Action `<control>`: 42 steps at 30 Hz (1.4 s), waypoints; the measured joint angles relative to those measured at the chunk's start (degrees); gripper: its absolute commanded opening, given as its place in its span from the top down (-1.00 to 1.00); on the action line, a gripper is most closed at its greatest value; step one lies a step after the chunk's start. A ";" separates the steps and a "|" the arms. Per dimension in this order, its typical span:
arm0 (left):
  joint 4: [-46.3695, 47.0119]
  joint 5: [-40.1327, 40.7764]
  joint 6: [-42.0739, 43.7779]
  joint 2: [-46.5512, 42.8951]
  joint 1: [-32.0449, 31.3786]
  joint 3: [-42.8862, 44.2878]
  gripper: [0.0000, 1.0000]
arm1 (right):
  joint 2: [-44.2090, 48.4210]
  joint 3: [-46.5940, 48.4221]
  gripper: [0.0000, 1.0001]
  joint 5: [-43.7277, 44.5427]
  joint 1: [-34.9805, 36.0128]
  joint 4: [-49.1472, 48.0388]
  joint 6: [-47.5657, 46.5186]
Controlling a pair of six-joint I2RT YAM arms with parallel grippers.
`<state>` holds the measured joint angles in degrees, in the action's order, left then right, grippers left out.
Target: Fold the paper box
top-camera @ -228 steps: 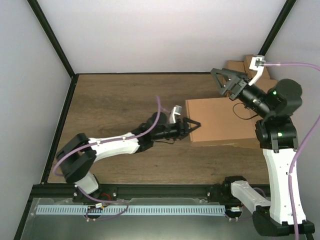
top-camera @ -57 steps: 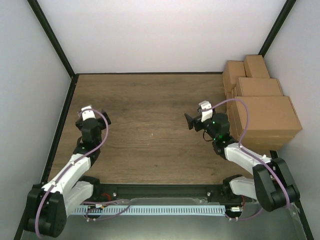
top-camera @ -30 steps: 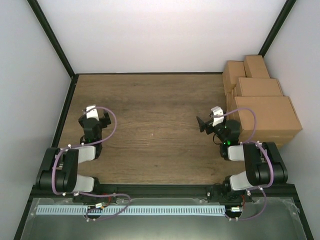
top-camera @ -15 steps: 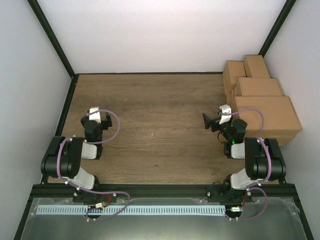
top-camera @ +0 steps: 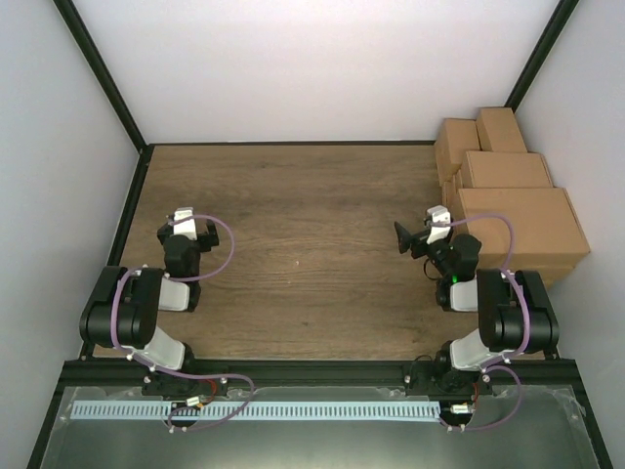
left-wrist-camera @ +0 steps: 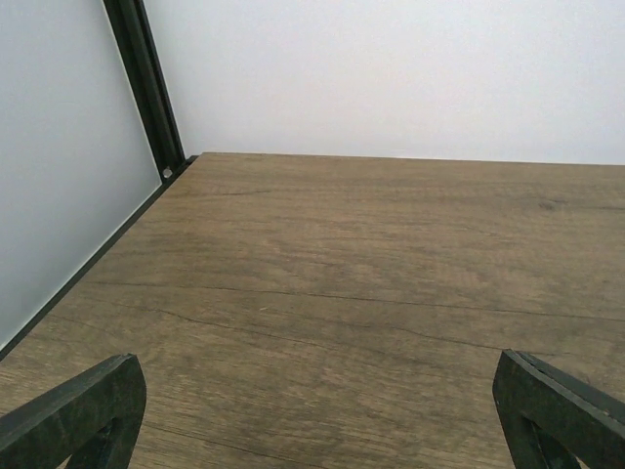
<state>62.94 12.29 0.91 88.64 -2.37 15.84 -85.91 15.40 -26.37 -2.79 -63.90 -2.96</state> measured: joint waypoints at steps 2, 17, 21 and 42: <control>0.00 0.00 0.00 0.00 0.00 0.00 -1.00 | 0.02 -0.37 -1.00 0.04 0.13 -0.15 0.00; 0.00 -1.01 0.00 0.00 0.22 0.00 -1.00 | 0.02 -0.59 -1.00 0.81 0.35 -1.31 -0.02; 0.00 -1.03 0.00 0.00 0.22 0.00 -1.00 | -0.15 -0.57 -1.00 5.68 0.96 -1.33 1.18; 0.00 -1.05 0.00 0.00 0.24 0.00 -1.00 | -1.49 -0.59 -1.00 15.32 2.08 -2.43 4.00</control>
